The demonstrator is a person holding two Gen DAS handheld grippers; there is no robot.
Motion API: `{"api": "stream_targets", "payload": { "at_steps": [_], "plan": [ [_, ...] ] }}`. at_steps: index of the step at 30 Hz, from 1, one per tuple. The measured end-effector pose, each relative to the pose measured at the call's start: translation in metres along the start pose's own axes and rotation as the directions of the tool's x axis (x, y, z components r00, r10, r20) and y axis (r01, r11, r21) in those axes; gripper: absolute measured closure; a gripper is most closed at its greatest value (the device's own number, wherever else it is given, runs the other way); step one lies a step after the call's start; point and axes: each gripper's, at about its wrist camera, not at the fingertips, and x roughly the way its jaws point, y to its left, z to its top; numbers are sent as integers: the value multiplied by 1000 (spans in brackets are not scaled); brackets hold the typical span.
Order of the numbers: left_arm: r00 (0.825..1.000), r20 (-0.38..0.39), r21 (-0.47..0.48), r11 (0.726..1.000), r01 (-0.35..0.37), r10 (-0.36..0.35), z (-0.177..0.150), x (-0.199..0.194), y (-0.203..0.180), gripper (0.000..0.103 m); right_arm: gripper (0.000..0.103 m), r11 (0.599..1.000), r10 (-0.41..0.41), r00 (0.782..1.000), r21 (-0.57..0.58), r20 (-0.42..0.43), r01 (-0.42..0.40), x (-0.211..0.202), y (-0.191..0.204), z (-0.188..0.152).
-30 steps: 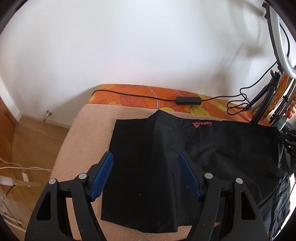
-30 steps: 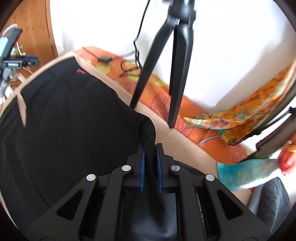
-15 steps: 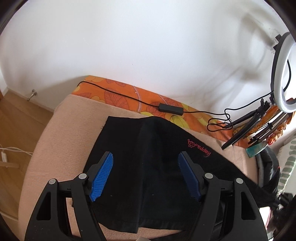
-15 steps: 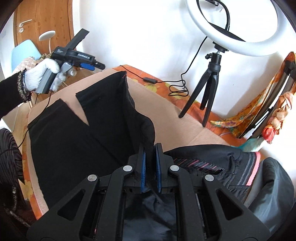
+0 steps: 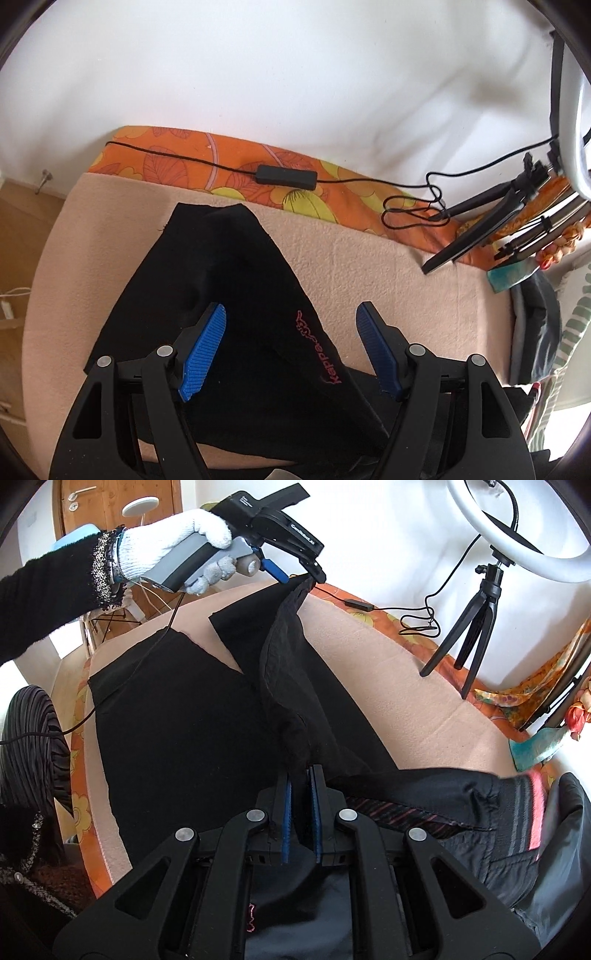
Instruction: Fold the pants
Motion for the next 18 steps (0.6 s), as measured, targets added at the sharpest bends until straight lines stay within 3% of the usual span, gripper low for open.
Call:
{"api": "stream_targets", "payload": {
  "at_steps": [5, 7, 10, 13, 18],
  "plan": [
    [996, 32, 18, 996, -86, 85, -10, 12, 2, 33, 94, 1000, -9, 1000, 1, -2, 9, -1, 3, -4],
    [997, 59, 6, 999, -47, 46, -14, 9, 9, 65, 94, 1000, -15, 1000, -2, -2, 15, -2, 4, -5],
    [993, 115, -7, 1000, 0, 0, -21, -1, 15, 89, 94, 1000, -31, 1000, -5, 3, 31, -6, 8, -7],
    [985, 171, 3, 1000, 17, -18, -29, -13, 17, 96, 94, 998, -55, 998, -12, 7, 55, -10, 11, -6],
    [971, 236, -30, 998, 57, -48, -47, -40, 29, 98, 94, 995, -100, 995, -29, 16, 100, -22, 16, -4]
  ]
}}
